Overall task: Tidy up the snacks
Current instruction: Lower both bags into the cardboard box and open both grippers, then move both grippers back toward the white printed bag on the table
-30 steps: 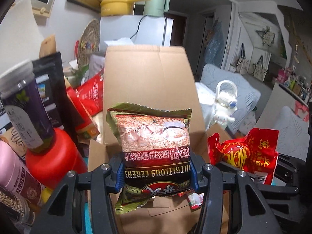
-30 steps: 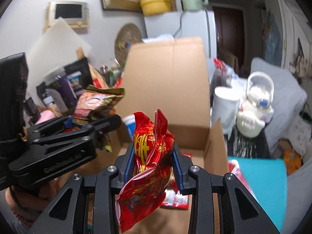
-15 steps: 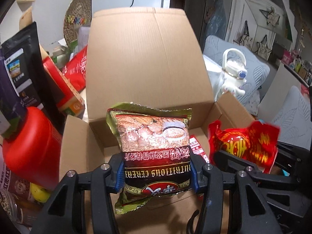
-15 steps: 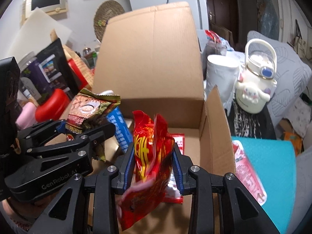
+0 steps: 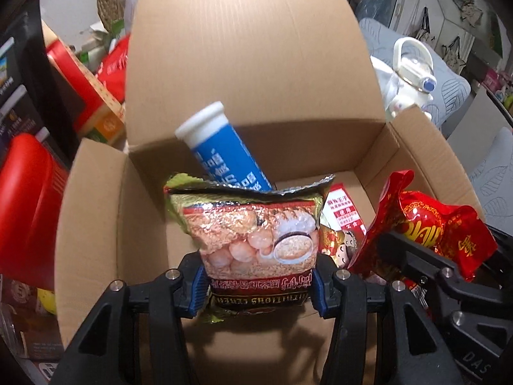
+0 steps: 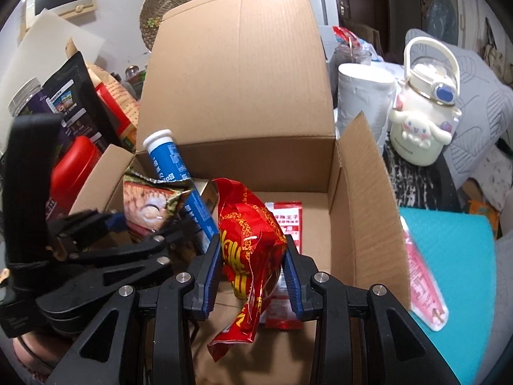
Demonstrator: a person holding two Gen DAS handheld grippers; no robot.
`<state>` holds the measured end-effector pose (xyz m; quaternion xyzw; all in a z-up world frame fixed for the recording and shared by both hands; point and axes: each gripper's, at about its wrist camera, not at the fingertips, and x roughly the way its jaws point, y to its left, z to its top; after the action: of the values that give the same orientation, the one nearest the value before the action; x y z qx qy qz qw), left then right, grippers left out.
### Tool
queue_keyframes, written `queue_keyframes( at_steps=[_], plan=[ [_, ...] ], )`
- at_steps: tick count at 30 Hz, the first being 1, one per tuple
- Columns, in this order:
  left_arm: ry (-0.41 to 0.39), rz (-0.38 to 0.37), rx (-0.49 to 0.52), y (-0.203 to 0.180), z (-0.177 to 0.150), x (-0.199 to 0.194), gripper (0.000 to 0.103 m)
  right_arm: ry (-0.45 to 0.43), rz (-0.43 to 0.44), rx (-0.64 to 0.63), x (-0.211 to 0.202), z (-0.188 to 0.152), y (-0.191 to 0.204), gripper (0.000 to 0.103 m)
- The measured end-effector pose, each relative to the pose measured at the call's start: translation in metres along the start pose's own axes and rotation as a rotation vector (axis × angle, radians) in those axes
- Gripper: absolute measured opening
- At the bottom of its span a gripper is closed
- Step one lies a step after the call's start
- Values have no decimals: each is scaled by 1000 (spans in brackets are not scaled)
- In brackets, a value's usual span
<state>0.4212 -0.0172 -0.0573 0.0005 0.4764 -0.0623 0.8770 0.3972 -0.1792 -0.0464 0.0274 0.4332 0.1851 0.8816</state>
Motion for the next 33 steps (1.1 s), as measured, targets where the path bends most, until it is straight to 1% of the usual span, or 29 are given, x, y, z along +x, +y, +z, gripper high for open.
queue_keyframes(
  at_steps=[2, 4, 6, 9, 12, 13, 14, 16, 17, 19, 22, 26, 29, 33],
  plan=[
    [-2, 15, 7, -2, 0, -1, 52, -5, 3, -1, -1, 0, 0, 38],
    [6, 40, 9, -3, 0, 0, 53, -11, 3, -7, -3, 1, 1, 39],
    [19, 57, -1, -5, 0, 3, 53, -18, -7, -11, -5, 1, 2, 42],
    [34, 73, 0, -7, 0, 4, 53, -32, -11, -20, -9, 1, 3, 42],
    [23, 77, 7, -9, 0, -2, 54, -53, -19, -17, -16, 2, 3, 42],
    [19, 78, 11, -10, 0, -4, 57, -61, -17, -15, -19, 2, 2, 42],
    [14, 81, 15, -12, 0, -6, 64, -67, -16, -13, -22, 3, 2, 42],
    [-8, 84, 18, -13, 0, -14, 73, -87, -18, -5, -29, 3, 0, 43],
    [-28, 86, 19, -13, 1, -20, 74, -99, -21, 1, -33, 4, -1, 47],
    [-56, 85, 16, -13, 1, -29, 74, -111, -25, 6, -38, 4, -1, 50],
    [-89, 86, 12, -12, 2, -42, 74, -137, -22, 14, -48, 5, -2, 50],
    [-151, 20, -1, -8, 2, -66, 74, -176, -23, 0, -63, 4, 3, 50],
    [-204, 18, 9, -10, 1, -84, 74, -213, -27, -13, -78, 4, 8, 50],
    [-256, -22, 16, -10, -2, -110, 74, -287, -44, -47, -107, -1, 18, 50]
  ],
)
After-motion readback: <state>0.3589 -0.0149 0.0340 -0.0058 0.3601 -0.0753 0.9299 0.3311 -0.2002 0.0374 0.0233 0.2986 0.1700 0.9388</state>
